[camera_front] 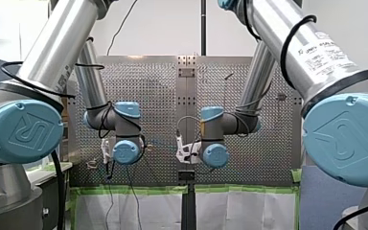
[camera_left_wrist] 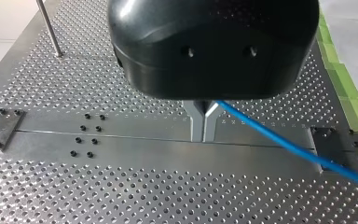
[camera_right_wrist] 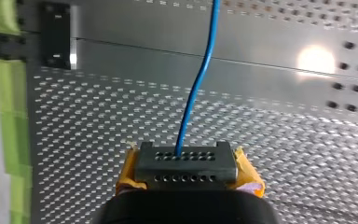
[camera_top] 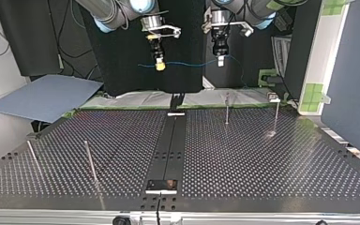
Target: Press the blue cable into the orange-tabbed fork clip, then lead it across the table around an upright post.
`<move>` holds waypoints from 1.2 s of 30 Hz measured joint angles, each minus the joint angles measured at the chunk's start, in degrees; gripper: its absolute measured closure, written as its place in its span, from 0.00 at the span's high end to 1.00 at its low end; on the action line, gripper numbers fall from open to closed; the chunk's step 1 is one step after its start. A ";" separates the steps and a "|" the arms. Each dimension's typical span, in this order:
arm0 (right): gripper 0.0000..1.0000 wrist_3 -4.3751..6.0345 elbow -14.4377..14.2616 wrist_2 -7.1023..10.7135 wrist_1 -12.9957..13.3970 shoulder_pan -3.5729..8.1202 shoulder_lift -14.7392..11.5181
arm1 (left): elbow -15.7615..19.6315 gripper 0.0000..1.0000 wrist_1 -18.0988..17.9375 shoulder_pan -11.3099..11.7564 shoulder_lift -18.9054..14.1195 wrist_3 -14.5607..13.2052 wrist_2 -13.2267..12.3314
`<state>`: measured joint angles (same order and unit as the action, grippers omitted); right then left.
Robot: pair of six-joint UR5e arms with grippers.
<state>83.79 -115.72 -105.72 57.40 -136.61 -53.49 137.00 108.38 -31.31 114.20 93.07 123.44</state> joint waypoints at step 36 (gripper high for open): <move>0.00 -0.02 0.00 -0.02 -0.08 -0.02 1.05 | 1.23 0.00 1.58 -0.35 4.56 -0.26 -3.07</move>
<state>83.78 -115.72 -105.74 57.32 -136.63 -52.44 138.23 109.96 -31.66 118.76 92.81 120.36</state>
